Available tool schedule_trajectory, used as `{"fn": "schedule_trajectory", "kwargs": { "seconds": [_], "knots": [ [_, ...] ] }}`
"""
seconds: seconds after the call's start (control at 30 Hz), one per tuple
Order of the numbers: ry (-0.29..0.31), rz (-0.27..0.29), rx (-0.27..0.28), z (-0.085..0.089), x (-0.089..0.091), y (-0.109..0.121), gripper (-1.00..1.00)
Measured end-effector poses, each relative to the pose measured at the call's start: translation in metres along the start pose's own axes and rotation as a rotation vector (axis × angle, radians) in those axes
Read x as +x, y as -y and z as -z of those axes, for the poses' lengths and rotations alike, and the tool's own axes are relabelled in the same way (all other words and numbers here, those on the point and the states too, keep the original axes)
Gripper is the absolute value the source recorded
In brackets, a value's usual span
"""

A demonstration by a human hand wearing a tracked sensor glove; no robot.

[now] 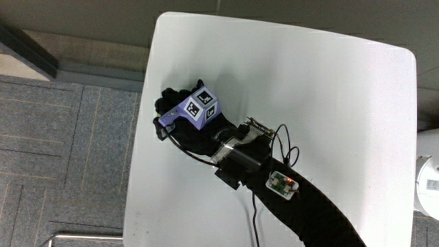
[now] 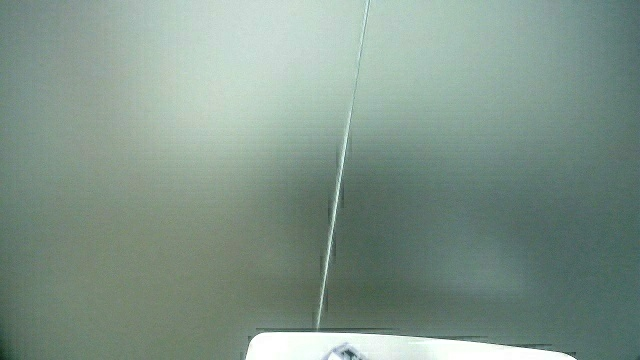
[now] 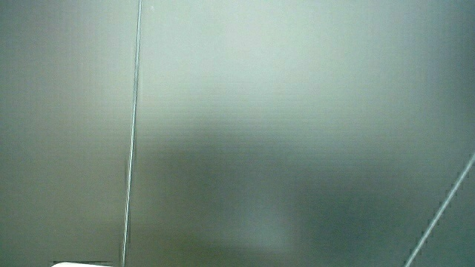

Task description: Place green brick

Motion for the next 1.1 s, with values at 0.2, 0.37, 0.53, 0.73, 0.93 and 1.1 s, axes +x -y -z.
{"fn": "schedule_trajectory", "kwargs": {
  "seconds": [0.2,0.37,0.53,0.73,0.93,1.1],
  "knots": [
    [-0.033,0.025,-0.004,0.006,0.008,0.001,0.00],
    [-0.043,-0.011,-0.054,0.008,0.008,0.002,-0.06],
    [-0.061,0.008,-0.035,0.008,0.011,0.000,-0.22],
    [-0.080,0.003,-0.063,0.006,0.010,-0.001,-0.41],
    [-0.022,0.044,-0.080,0.026,0.023,-0.007,-0.59],
    [-0.013,0.018,-0.125,0.011,0.009,-0.002,-0.75]
  ]
}}
